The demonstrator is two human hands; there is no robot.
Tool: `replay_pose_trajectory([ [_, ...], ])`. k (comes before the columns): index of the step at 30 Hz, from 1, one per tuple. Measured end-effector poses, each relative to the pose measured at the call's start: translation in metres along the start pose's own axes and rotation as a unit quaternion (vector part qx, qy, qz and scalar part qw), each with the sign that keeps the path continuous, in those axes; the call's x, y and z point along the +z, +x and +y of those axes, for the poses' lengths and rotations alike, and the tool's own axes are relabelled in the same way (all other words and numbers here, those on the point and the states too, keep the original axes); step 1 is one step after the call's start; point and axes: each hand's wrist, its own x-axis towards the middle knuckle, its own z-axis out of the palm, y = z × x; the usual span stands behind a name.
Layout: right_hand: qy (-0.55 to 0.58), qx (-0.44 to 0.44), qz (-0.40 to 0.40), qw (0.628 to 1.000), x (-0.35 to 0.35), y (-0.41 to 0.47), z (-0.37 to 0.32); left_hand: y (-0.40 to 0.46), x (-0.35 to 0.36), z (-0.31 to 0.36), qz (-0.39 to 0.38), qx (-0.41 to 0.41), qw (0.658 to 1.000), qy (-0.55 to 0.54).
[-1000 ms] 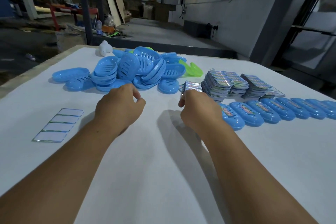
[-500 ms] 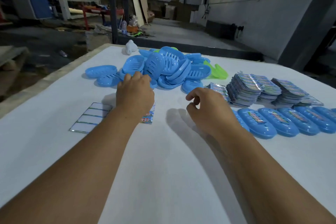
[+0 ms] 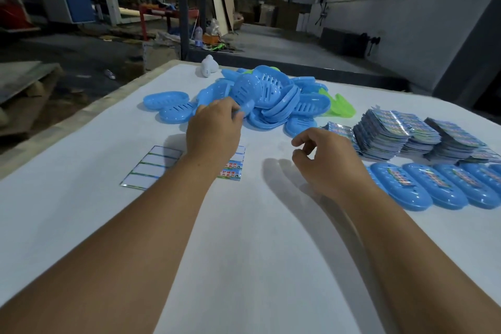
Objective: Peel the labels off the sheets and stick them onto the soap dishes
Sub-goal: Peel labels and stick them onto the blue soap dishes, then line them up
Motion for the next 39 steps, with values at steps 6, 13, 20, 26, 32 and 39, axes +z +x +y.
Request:
replay_pose_trajectory([
  [6,0.04,-0.002,0.021,0.999,0.001,0.0,0.0,0.009,-0.008,0.016,-0.033,-0.193,0.913,-0.358],
  [13,0.053,0.001,0.037,0.998,-0.002,0.001,-0.005,-0.001,-0.015,0.036,-0.206,-0.245,0.834,-0.451],
  [20,0.062,-0.018,0.002,0.998,-0.003,0.001,-0.006,-0.01,-0.024,0.045,-0.329,-0.269,0.747,-0.511],
  [26,0.02,-0.012,-0.061,0.998,-0.002,0.001,0.003,-0.01,-0.022,0.032,-0.228,-0.177,0.935,-0.206],
  [32,-0.041,-0.036,-0.149,0.987,-0.001,-0.002,0.007,-0.01,-0.035,0.021,-0.19,-0.083,0.969,0.133],
  [39,-0.051,-0.028,-0.189,0.98,-0.004,-0.003,0.004,-0.016,-0.045,0.021,-0.282,-0.095,0.942,0.154],
])
